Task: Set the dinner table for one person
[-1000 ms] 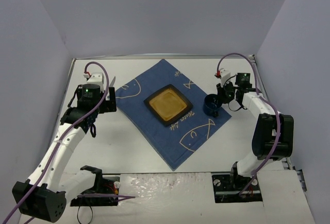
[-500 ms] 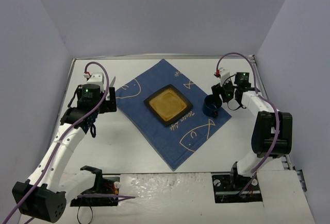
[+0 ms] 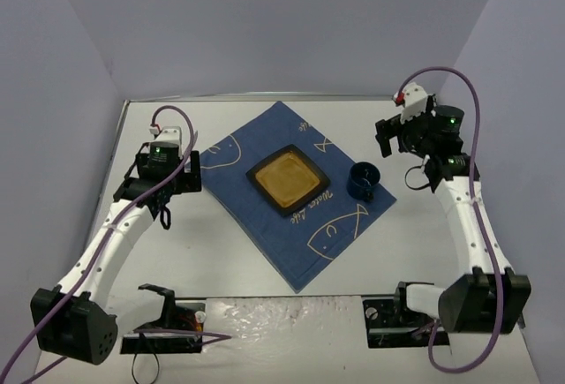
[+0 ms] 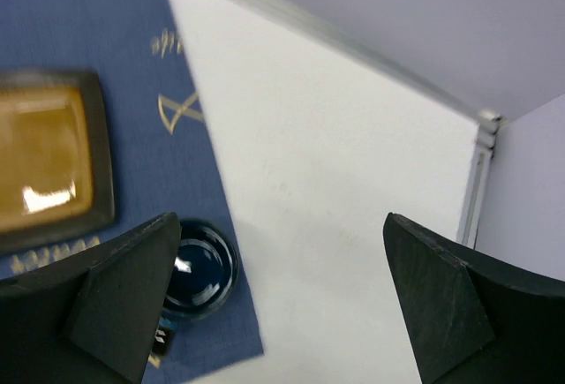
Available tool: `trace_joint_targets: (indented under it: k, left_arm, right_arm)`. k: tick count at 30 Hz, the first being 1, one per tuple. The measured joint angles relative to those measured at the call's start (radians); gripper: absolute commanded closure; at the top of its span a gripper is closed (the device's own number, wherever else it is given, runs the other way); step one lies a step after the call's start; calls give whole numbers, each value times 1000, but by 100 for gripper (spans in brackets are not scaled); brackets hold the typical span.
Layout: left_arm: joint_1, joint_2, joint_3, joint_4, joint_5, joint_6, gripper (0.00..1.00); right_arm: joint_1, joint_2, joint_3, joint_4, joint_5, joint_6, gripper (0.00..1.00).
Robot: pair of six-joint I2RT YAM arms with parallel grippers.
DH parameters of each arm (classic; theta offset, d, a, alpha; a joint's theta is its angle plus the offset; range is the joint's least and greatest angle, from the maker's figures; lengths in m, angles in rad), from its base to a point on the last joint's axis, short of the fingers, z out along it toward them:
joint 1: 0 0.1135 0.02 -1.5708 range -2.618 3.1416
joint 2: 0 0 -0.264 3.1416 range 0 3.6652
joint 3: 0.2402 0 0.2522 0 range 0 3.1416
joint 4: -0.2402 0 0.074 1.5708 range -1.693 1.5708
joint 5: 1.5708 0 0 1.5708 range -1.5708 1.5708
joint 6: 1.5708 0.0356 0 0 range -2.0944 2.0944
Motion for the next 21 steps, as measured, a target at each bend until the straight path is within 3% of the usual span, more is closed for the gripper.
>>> trace_joint_targets:
  k: [9, 15, 21]
  left_arm:
    - [180, 363, 187, -3, 69, -64, 5]
    - [252, 561, 360, 1, 57, -112, 9]
    - [307, 723, 436, -9, 47, -141, 15]
  right_arm:
    - [32, -278, -155, 136, 34, 279, 0]
    - [92, -359, -249, 215, 36, 434, 0]
    - [147, -422, -335, 244, 26, 511, 0]
